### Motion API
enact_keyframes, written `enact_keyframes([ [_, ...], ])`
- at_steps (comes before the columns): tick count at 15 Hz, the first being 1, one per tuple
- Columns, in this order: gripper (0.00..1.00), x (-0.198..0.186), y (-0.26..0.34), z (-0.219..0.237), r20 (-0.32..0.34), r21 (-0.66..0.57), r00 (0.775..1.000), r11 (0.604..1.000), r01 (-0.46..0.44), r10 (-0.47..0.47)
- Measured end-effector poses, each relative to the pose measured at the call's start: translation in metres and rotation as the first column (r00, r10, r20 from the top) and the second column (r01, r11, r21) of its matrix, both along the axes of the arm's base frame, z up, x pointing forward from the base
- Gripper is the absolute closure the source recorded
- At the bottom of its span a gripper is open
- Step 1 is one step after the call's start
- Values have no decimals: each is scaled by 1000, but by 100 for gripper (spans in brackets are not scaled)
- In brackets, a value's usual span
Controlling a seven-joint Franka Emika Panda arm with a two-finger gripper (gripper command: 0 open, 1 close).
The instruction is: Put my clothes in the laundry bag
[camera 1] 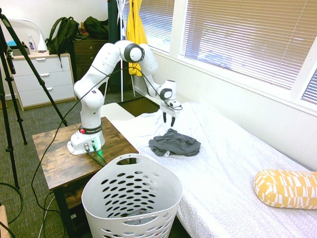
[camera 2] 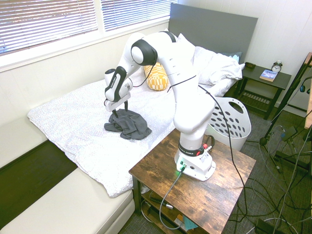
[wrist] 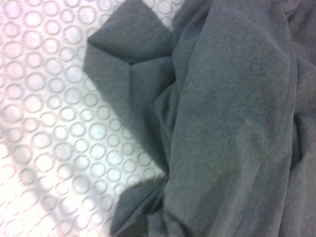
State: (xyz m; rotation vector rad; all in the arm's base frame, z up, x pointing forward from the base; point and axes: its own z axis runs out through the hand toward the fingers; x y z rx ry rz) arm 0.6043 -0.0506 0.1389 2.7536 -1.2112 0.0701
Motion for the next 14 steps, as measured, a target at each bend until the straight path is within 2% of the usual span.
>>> enact_keyframes([
  [6, 0, 50, -24, -75, -47, 5, 999, 1000, 25, -24],
  [11, 0, 70, -25, -101, -90, -15, 996, 1000, 7, -9],
  [14, 0, 77, -31, -110, -94, -27, 996, 1000, 7, -10],
])
